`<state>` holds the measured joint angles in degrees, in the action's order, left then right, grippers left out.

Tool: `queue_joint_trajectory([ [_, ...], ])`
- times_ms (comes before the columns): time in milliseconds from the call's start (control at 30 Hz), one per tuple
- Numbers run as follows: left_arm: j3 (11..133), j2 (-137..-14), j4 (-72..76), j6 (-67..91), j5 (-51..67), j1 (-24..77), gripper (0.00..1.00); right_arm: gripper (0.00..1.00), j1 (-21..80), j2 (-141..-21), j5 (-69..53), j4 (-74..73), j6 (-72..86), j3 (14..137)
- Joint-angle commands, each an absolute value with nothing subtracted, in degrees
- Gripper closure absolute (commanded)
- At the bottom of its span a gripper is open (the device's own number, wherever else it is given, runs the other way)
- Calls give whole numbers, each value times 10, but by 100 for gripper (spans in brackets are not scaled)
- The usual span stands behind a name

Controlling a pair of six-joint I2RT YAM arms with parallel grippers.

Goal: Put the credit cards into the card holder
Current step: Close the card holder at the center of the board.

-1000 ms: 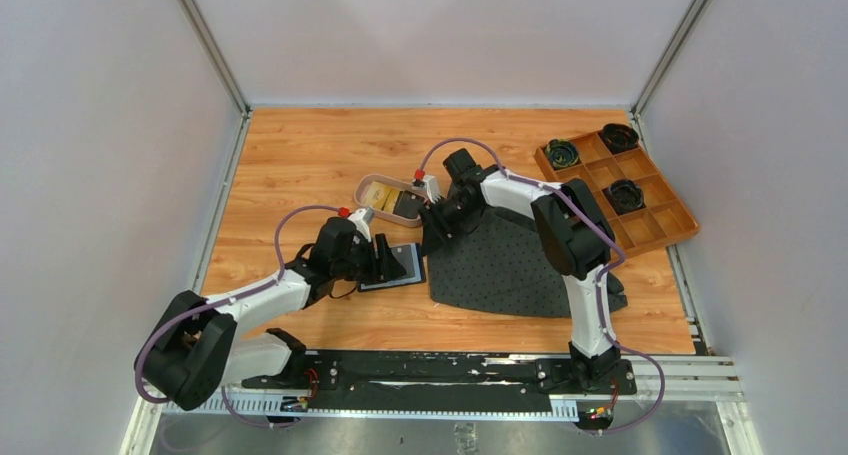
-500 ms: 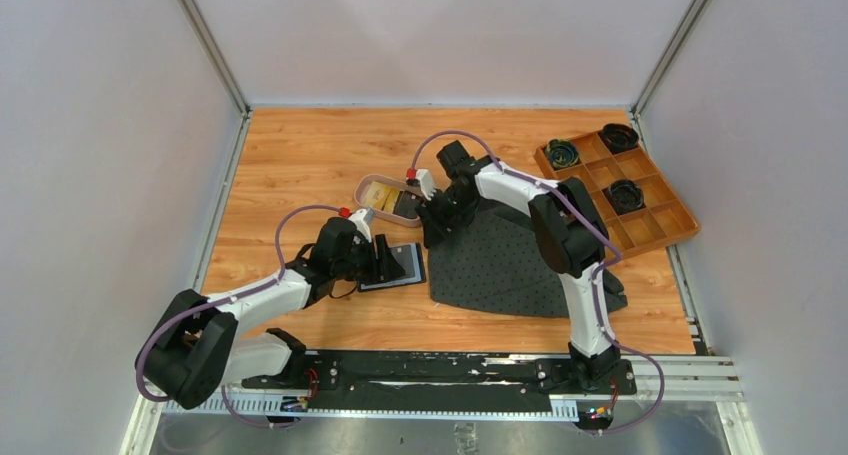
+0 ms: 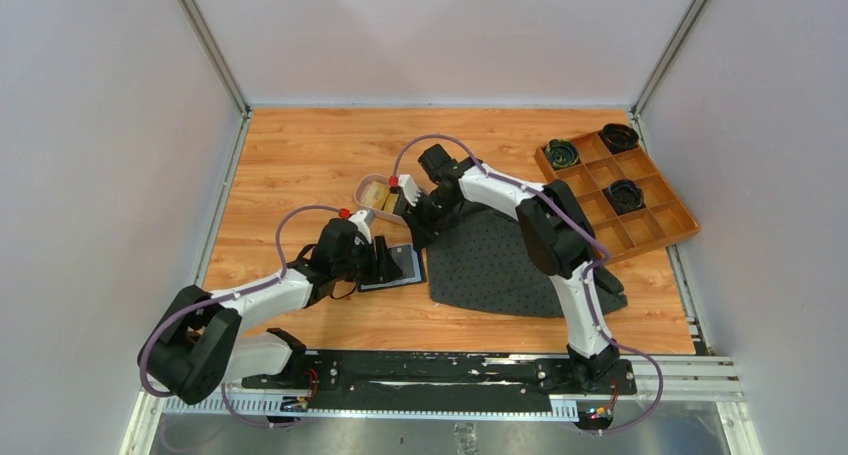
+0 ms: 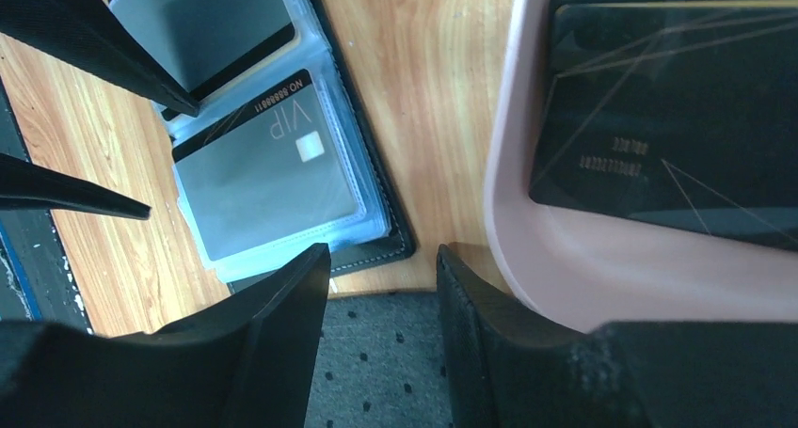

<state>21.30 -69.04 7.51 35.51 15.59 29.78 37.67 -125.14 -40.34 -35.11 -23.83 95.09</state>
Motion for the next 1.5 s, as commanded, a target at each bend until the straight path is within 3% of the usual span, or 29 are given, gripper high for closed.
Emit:
queue_joint_trajectory([
  [0,212,-708,84,335,138,301,47,51,395,-1279,-391,-376,-252,962],
  [600,204,-733,85,329,115,300,49,59,380,-1285,-482,-401,-223,963],
  [1200,202,-746,85,335,113,294,50,56,348,-1264,-575,-411,-164,922],
  [1267,203,-745,85,336,113,294,50,60,349,-1266,-572,-410,-157,922],
  [1467,209,-732,85,339,125,293,50,87,346,-1272,-558,-409,-140,926],
])
